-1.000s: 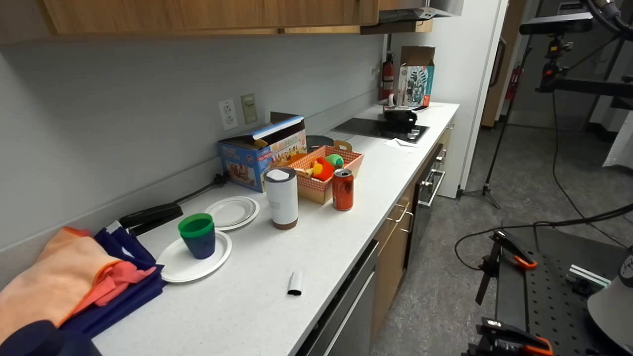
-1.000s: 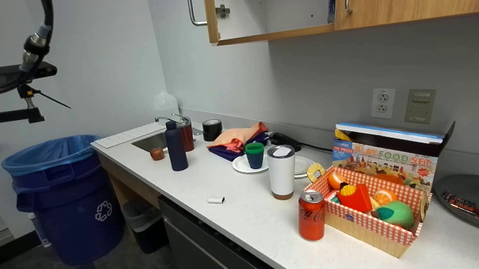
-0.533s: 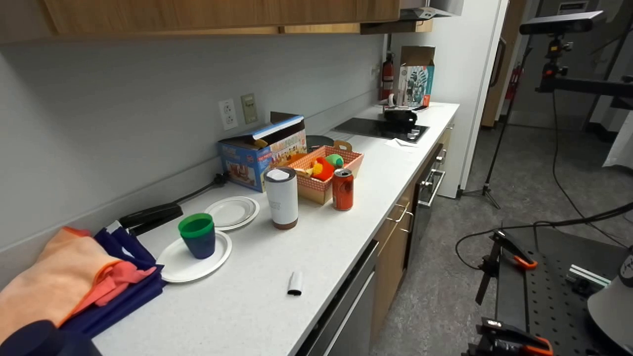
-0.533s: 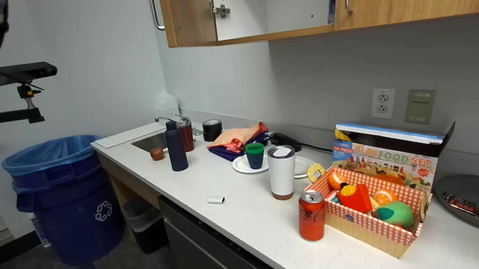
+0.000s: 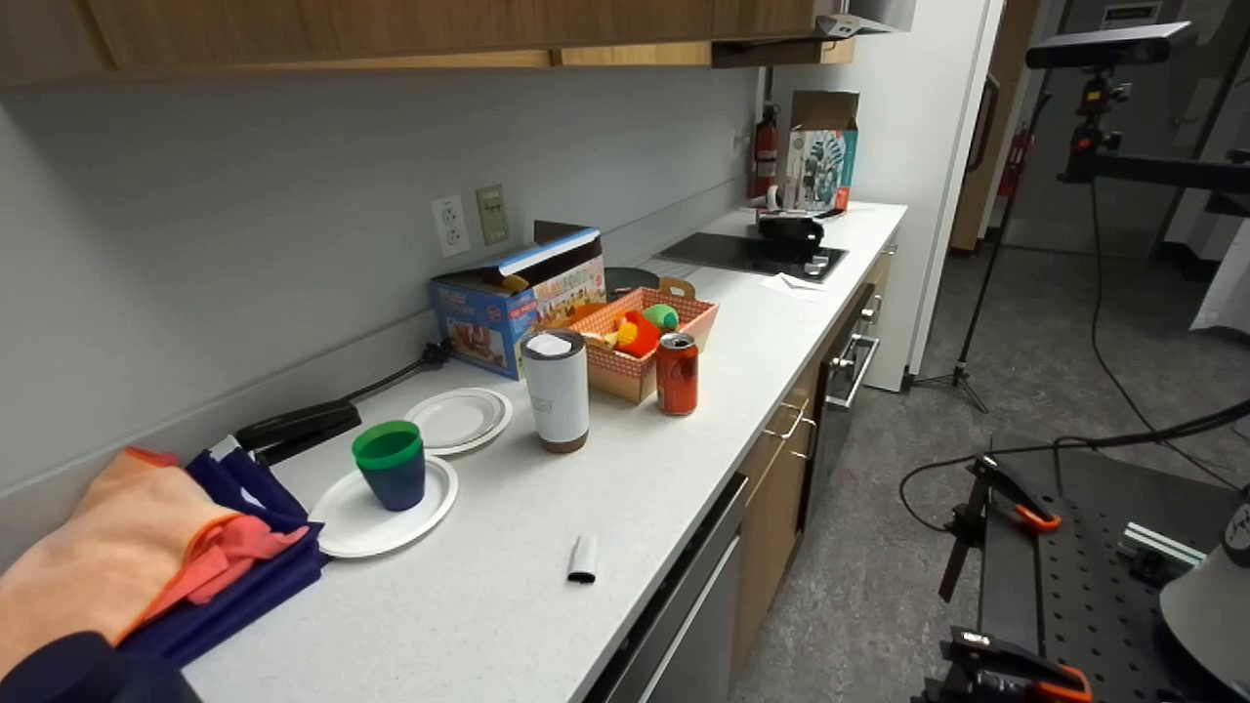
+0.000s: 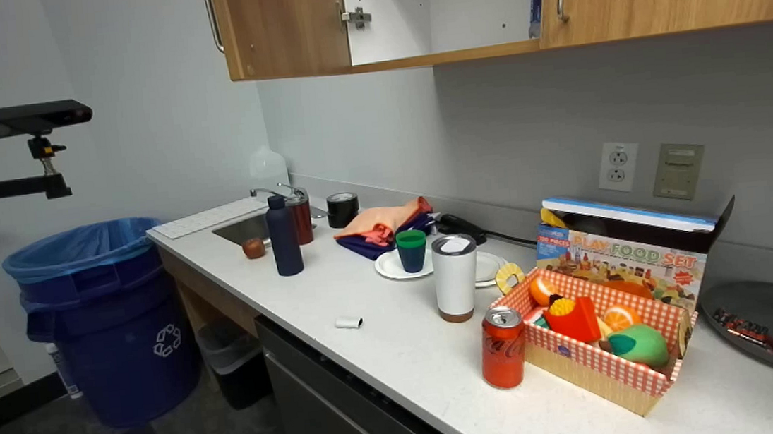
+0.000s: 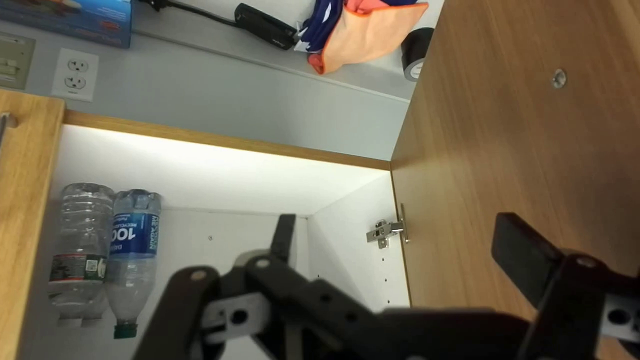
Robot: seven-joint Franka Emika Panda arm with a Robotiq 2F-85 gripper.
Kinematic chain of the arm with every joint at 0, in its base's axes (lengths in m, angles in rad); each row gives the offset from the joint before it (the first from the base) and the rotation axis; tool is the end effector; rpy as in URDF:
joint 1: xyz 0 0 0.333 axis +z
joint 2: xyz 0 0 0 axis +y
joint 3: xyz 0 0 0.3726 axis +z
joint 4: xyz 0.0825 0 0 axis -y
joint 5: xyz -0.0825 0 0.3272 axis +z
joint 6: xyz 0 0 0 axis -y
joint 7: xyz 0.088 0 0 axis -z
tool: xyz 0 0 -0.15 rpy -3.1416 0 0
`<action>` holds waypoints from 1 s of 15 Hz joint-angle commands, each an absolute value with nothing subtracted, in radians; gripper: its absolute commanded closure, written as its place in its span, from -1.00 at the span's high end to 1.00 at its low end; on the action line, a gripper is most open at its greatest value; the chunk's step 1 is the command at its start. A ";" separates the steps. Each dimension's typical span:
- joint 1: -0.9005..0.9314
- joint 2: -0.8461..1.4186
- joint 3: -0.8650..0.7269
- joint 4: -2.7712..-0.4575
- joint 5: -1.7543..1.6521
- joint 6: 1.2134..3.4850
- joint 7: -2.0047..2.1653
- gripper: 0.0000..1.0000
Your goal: Open the left door of the first upper cabinet on the left
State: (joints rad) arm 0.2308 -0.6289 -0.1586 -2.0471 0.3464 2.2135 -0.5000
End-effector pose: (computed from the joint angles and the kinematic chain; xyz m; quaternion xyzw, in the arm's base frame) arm 0.3293 0.0155 0.7742 -0.8778 -0.2099 -0.4103 0.1307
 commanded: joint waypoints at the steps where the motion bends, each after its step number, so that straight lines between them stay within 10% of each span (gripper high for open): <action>1: 0.271 -0.636 -0.180 -2.050 0.395 2.215 -0.537 1.00; 15: 0.375 -0.608 -0.171 -2.038 0.562 2.219 -0.629 1.00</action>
State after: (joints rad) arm 0.3525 -0.6171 -0.1674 -2.0487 0.5111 2.2158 -0.5891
